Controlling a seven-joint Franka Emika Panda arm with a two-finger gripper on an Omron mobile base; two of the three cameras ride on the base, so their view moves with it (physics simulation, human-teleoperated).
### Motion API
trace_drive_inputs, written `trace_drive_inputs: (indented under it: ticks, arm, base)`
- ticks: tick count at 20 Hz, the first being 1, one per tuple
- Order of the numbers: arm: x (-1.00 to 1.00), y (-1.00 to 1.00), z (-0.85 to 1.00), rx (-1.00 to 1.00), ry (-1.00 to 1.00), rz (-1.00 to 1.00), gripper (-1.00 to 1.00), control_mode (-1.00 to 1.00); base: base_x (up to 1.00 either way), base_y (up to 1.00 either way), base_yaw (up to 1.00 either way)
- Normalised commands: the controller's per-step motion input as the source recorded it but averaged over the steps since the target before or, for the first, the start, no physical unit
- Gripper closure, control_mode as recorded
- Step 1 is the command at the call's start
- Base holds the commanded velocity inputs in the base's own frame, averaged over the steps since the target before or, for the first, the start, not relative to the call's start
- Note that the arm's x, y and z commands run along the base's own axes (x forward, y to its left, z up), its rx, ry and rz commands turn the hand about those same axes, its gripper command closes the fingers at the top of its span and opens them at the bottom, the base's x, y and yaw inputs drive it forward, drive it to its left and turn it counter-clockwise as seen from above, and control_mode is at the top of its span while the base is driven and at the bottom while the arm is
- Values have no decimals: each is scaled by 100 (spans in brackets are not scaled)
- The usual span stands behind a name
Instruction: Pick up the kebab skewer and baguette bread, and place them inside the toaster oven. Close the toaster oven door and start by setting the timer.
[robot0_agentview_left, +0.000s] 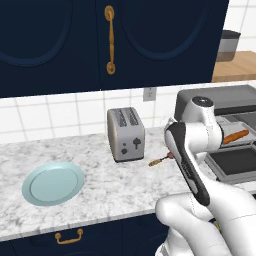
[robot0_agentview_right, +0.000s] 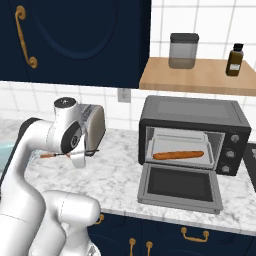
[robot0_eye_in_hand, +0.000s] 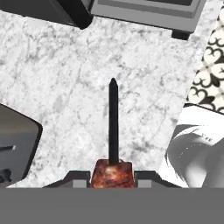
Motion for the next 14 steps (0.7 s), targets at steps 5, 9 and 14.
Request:
trace_drive_inputs:
  ticks: [5,9,14]
  arm:
    - [0,-100,5,0,-5,-1,100,-100]
    - [0,-100,1,0,-6,0,100,-100]
    - [0,-100,21,1,-6,0,100,-100]
  base:
    - [0,0,0]
    - [0,0,0]
    - [0,0,0]
